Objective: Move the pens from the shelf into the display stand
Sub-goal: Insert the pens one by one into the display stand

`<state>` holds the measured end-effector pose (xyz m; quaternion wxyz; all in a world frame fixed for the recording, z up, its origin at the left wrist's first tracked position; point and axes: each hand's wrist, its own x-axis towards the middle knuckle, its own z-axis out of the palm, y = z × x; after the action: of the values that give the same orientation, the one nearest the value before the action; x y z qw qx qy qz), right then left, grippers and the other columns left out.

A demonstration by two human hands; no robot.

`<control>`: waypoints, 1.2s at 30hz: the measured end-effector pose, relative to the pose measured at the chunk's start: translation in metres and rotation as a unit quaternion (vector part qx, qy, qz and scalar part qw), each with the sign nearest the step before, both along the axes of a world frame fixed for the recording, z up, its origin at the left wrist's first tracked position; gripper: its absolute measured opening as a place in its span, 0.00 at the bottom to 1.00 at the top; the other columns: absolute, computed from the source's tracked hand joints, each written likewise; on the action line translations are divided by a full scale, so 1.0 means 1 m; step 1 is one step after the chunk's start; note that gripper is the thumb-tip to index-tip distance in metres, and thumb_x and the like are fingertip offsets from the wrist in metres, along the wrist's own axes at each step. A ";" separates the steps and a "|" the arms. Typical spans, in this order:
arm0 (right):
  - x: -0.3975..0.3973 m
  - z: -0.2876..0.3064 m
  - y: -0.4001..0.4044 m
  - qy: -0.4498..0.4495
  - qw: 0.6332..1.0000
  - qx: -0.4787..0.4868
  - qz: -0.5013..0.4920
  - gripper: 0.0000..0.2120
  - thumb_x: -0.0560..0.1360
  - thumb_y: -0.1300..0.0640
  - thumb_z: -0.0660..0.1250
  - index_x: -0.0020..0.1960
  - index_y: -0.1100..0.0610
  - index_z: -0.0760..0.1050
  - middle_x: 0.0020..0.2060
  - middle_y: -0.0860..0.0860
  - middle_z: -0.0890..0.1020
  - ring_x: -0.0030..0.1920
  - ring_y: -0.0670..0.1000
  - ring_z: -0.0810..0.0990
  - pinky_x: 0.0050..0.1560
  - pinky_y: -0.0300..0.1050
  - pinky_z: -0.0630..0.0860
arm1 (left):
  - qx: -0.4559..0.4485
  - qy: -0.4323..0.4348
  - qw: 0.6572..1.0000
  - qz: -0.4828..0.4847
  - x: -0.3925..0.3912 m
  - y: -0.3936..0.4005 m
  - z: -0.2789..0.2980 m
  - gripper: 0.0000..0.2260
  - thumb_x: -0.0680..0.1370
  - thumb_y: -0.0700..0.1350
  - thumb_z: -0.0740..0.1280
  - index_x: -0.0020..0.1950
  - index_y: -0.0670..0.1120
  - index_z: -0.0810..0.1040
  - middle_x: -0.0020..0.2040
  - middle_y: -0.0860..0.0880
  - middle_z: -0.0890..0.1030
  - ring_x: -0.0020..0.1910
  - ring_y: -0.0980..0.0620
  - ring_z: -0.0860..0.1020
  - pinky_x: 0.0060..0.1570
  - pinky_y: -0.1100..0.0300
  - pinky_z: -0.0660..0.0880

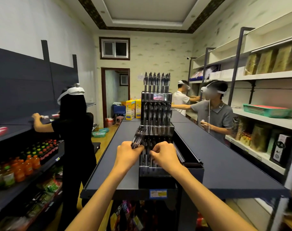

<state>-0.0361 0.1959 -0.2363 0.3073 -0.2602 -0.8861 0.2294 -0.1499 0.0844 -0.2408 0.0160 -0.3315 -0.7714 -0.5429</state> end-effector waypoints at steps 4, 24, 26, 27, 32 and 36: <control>0.007 0.007 -0.004 0.008 0.997 0.063 -0.034 0.13 0.75 0.49 0.73 0.38 0.57 0.84 0.32 0.50 0.84 0.37 0.49 0.84 0.46 0.47 0.82 | 0.005 -0.002 1.000 -0.022 -0.003 0.003 -0.005 0.13 0.72 0.53 0.72 0.28 0.52 0.78 0.21 0.53 0.75 0.18 0.57 0.71 0.18 0.65 0.66; 0.020 0.037 0.021 0.322 0.887 -0.327 0.055 0.06 0.82 0.60 0.64 0.50 0.62 0.77 0.44 0.59 0.85 0.40 0.55 0.88 0.40 0.48 0.84 | -0.017 -0.039 0.998 -0.041 -0.009 0.000 -0.014 0.14 0.72 0.56 0.75 0.29 0.53 0.80 0.22 0.55 0.77 0.18 0.60 0.69 0.19 0.66 0.63; 0.023 0.033 0.023 0.295 0.925 -0.239 0.030 0.05 0.81 0.60 0.65 0.47 0.59 0.77 0.42 0.58 0.85 0.38 0.53 0.87 0.38 0.48 0.85 | -0.018 -0.014 0.998 0.050 -0.017 0.001 -0.017 0.18 0.72 0.51 0.72 0.24 0.51 0.72 0.18 0.55 0.68 0.18 0.58 0.65 0.19 0.65 0.60; 0.023 0.032 0.023 0.282 0.939 -0.195 0.018 0.05 0.80 0.59 0.66 0.46 0.57 0.77 0.40 0.57 0.85 0.37 0.53 0.87 0.36 0.48 0.85 | -0.020 -0.003 0.997 0.077 -0.020 0.001 -0.017 0.19 0.71 0.50 0.71 0.23 0.50 0.69 0.17 0.55 0.66 0.18 0.57 0.65 0.19 0.64 0.59; 0.018 0.029 0.020 0.214 0.975 -0.053 -0.010 0.08 0.82 0.54 0.66 0.56 0.57 0.79 0.43 0.53 0.84 0.43 0.53 0.84 0.47 0.56 0.84 | -0.040 0.043 0.995 0.078 -0.025 0.003 -0.016 0.15 0.67 0.52 0.69 0.23 0.51 0.69 0.18 0.55 0.67 0.19 0.56 0.66 0.23 0.62 0.61; 0.013 0.024 0.017 0.194 0.981 0.020 -0.023 0.09 0.81 0.52 0.67 0.56 0.56 0.80 0.41 0.48 0.81 0.39 0.45 0.80 0.41 0.39 0.76 | -0.057 0.054 0.995 0.059 -0.026 0.002 -0.019 0.09 0.64 0.50 0.70 0.25 0.56 0.71 0.19 0.56 0.67 0.19 0.55 0.64 0.24 0.63 0.63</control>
<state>-0.0230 0.2125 -0.2121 0.4834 -0.2252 -0.8079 0.2510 -0.1757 0.0868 -0.2594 0.0706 -0.3144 -0.8176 -0.4771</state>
